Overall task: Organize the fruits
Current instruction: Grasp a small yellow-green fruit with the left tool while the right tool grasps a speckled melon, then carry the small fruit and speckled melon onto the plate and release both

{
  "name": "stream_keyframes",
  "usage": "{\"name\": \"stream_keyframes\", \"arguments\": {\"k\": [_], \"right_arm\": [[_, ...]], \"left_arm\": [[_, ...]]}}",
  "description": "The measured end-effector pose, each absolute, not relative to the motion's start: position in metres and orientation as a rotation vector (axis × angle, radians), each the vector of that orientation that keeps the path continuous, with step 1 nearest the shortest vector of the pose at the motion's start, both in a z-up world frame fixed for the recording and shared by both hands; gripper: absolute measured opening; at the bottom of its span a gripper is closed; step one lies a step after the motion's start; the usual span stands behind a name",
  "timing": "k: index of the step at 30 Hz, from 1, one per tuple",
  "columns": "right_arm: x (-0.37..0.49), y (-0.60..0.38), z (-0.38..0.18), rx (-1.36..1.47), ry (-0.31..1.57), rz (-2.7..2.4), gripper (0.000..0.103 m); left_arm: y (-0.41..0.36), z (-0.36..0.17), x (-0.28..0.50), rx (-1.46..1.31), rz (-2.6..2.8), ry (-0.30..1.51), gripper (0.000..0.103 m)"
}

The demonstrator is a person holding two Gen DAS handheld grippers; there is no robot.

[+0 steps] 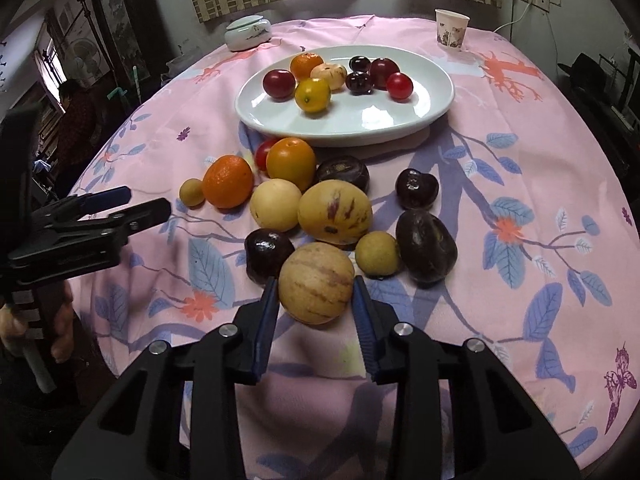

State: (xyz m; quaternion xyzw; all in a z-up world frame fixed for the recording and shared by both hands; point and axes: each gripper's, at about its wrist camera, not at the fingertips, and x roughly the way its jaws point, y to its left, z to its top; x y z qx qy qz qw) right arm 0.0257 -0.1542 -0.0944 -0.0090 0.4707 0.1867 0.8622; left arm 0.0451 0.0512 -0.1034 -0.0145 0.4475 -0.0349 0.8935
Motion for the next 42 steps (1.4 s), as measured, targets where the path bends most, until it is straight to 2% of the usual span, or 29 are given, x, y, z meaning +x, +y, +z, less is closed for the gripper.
{"name": "stream_keyframes", "arguments": {"k": [2, 3, 4, 5, 10, 11, 30, 37, 42], "right_arm": [[0.022, -0.158, -0.090, -0.018, 0.979, 0.383, 0.037], [0.021, -0.160, -0.089, -0.013, 0.978, 0.381, 0.037], [0.021, -0.161, -0.089, -0.007, 0.980, 0.378, 0.037], [0.021, -0.163, -0.089, 0.000, 0.980, 0.377, 0.037], [0.021, -0.165, -0.089, 0.023, 0.984, 0.393, 0.037], [0.021, -0.165, -0.089, 0.025, 0.985, 0.397, 0.037], [0.021, -0.162, -0.079, 0.031, 0.962, 0.420, 0.037], [0.039, -0.163, -0.065, 0.017, 0.935, 0.423, 0.037], [0.086, -0.155, -0.043, -0.019, 0.906, 0.434, 0.037]], "left_arm": [[0.048, -0.112, 0.054, -0.035, -0.082, 0.940, 0.085], [0.048, -0.117, 0.060, -0.047, -0.086, 0.951, 0.080], [0.048, -0.121, 0.064, -0.054, -0.091, 0.963, 0.061], [0.046, -0.124, 0.067, -0.050, -0.089, 0.970, 0.050], [0.042, -0.124, 0.068, -0.021, -0.089, 0.939, 0.044], [0.043, -0.123, 0.067, -0.040, -0.106, 0.931, 0.025], [0.033, -0.068, 0.034, -0.056, -0.185, 0.828, 0.026], [0.030, -0.055, 0.065, -0.045, -0.197, 0.829, 0.026], [0.019, -0.041, 0.116, -0.016, -0.205, 0.833, 0.026]]}}
